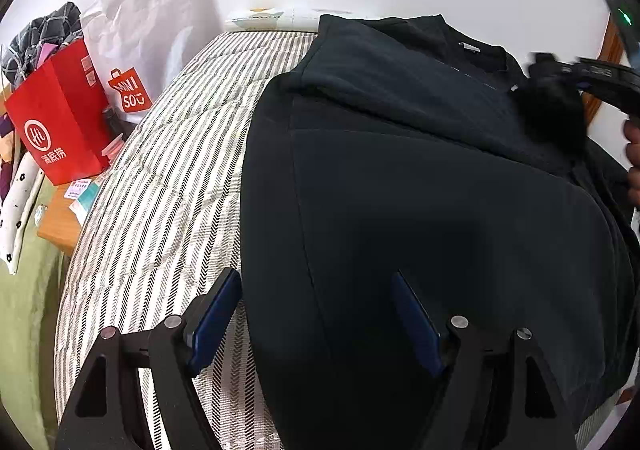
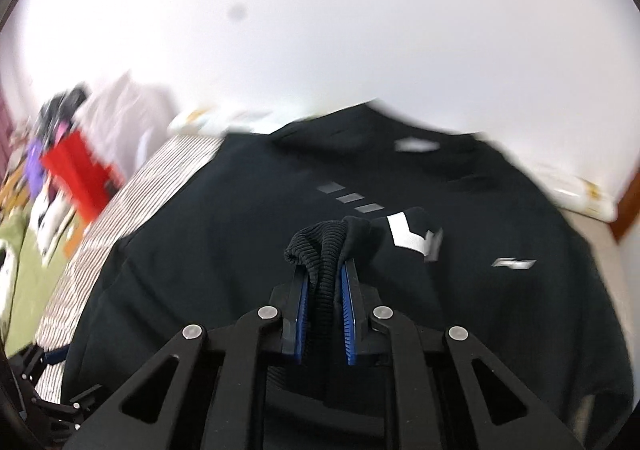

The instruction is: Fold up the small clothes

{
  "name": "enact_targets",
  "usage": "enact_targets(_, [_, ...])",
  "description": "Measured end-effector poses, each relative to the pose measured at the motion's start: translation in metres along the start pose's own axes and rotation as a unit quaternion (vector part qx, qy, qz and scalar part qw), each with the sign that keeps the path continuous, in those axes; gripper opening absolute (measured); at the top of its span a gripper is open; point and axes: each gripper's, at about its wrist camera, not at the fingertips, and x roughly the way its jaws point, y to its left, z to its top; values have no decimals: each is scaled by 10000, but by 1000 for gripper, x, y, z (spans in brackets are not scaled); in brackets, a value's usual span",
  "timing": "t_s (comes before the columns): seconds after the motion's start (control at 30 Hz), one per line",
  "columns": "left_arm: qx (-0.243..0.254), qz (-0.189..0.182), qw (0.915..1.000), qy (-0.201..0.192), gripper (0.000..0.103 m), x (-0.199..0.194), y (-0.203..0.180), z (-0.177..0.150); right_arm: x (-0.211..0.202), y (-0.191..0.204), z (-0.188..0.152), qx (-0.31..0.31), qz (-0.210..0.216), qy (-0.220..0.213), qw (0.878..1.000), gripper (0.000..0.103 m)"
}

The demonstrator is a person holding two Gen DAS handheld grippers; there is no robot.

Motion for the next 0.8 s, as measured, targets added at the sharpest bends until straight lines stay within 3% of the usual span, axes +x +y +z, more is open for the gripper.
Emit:
enact_targets(0.2, [-12, 46, 10000, 25, 76, 1, 1, 1, -9, -118, -10, 924, -354, 32, 9951, 15])
enact_targets(0.33, [-17, 75, 9999, 76, 76, 1, 0, 1, 3, -167, -33, 1198, -652, 364, 9900, 24])
enact_targets(0.47, [-35, 92, 9999, 119, 76, 1, 1, 2, -6, -181, -50, 1070, -1232, 327, 9860, 26])
enact_targets(0.63, [-137, -48, 9997, 174, 76, -3, 2, 1, -20, -172, -58, 911, -1039, 37, 9904, 38])
enact_targets(0.8, [-111, 111, 9996, 241, 76, -6, 2, -6, 14, -161, -77, 640, -1174, 598, 9892, 37])
